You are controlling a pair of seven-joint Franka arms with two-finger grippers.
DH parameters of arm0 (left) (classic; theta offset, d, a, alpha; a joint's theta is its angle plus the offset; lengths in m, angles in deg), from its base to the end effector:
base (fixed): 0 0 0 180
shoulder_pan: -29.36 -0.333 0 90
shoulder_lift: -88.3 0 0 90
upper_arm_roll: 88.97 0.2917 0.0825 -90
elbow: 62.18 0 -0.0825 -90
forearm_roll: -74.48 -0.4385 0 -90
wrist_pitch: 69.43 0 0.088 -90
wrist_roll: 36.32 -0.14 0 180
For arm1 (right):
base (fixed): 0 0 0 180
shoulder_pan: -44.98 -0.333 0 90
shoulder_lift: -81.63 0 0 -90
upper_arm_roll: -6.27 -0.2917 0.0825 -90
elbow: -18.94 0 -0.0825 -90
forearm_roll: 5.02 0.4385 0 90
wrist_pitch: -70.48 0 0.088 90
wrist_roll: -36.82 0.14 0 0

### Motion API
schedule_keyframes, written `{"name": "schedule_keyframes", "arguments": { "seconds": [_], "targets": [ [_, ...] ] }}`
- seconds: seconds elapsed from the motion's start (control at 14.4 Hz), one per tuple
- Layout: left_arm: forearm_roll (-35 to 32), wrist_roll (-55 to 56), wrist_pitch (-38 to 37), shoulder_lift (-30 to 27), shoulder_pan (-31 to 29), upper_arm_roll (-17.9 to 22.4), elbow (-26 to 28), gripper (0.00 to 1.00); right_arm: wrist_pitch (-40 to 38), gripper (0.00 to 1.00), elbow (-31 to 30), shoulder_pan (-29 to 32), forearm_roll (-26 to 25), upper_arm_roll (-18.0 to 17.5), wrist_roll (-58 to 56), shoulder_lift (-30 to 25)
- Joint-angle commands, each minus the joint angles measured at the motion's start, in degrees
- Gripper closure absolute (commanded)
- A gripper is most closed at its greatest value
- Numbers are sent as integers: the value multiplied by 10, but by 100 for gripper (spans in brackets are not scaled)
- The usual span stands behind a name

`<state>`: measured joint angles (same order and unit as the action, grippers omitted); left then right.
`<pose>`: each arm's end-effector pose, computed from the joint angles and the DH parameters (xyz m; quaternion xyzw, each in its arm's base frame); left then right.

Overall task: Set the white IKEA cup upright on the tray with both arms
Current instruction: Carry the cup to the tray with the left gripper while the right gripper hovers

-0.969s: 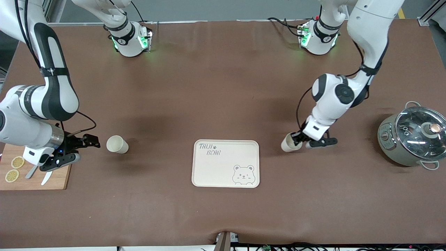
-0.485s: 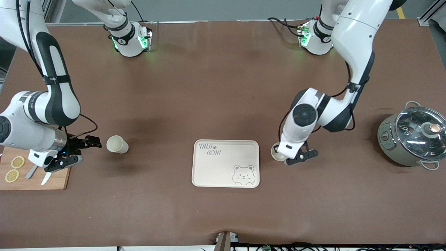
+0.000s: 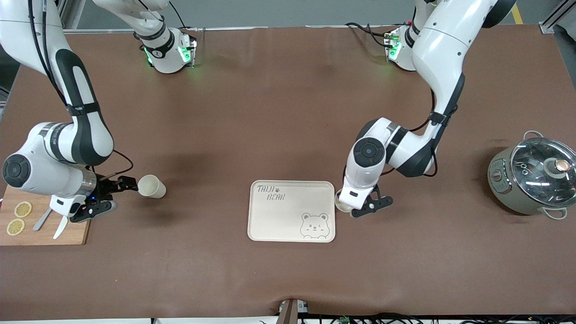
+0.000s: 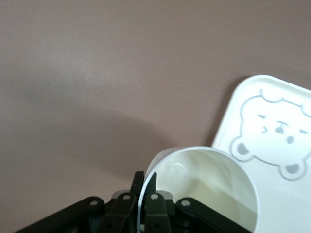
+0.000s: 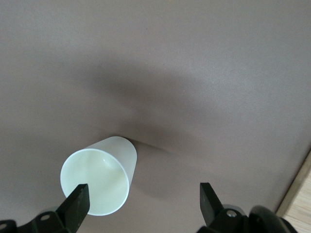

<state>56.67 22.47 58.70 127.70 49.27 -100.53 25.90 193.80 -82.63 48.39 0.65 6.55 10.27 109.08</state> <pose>0.6463 -0.3602 0.1743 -0.9842 -0.1661 -0.0532 0.0315 0.6732 -0.0366 0.1940 -0.9835 -0.1693 0.0378 0.0504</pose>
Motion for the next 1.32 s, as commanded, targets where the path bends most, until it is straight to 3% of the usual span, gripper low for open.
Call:
{"name": "schedule_keyframes", "arguments": {
  "seconds": [0.0,0.62,1.25],
  "targets": [
    [-7,39,-15,9,26,5,-27,100,13,0,-16,2,-2,-2,-9,-6],
    [-7,94,-10,66,67,6,-92,100,43,0,-49,1,-2,-3,-12,-6],
    [-10,114,12,78,93,8,-92,100,79,0,-82,-7,-1,-4,-12,-7]
  ]
}}
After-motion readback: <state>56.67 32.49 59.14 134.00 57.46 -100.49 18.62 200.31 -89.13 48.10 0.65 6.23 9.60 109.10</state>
